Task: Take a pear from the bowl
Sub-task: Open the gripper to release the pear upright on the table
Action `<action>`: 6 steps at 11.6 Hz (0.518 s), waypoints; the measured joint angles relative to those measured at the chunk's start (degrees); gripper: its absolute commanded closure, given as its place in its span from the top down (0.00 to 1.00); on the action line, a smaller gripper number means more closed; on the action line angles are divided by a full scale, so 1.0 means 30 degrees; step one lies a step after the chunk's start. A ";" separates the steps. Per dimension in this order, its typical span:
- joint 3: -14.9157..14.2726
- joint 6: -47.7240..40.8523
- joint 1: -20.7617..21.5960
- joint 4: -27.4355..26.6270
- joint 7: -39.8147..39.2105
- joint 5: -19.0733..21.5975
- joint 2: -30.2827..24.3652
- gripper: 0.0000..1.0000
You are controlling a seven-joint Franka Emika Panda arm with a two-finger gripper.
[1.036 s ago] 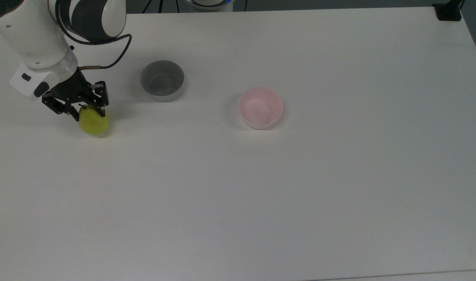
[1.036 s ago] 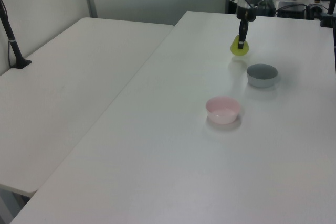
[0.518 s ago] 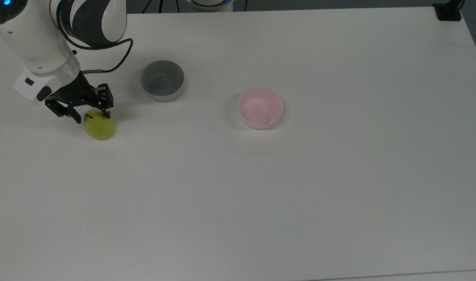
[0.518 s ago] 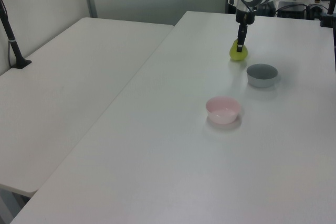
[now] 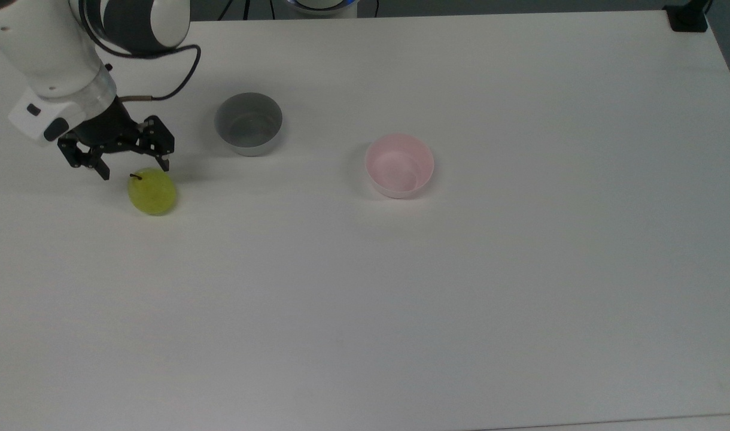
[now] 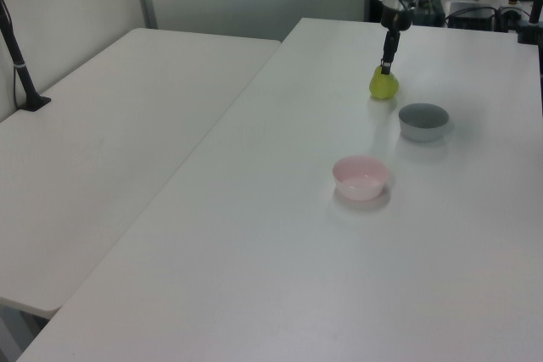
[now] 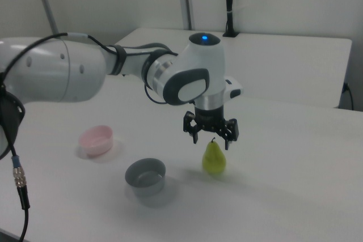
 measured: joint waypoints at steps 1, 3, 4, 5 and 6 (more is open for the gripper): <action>0.0001 -0.0847 0.0050 0.0067 0.0153 0.0000 -0.0552 1.00; 0.0035 -0.2344 0.0205 0.0105 0.1130 0.0000 -0.1964 1.00; 0.0067 -0.2791 0.0330 0.0114 0.1894 0.0000 -0.2655 1.00; 0.0083 -0.3267 0.0539 0.0120 0.2683 -0.0001 -0.3287 1.00; 0.0103 -0.3831 0.0811 0.0127 0.3368 -0.0046 -0.3935 1.00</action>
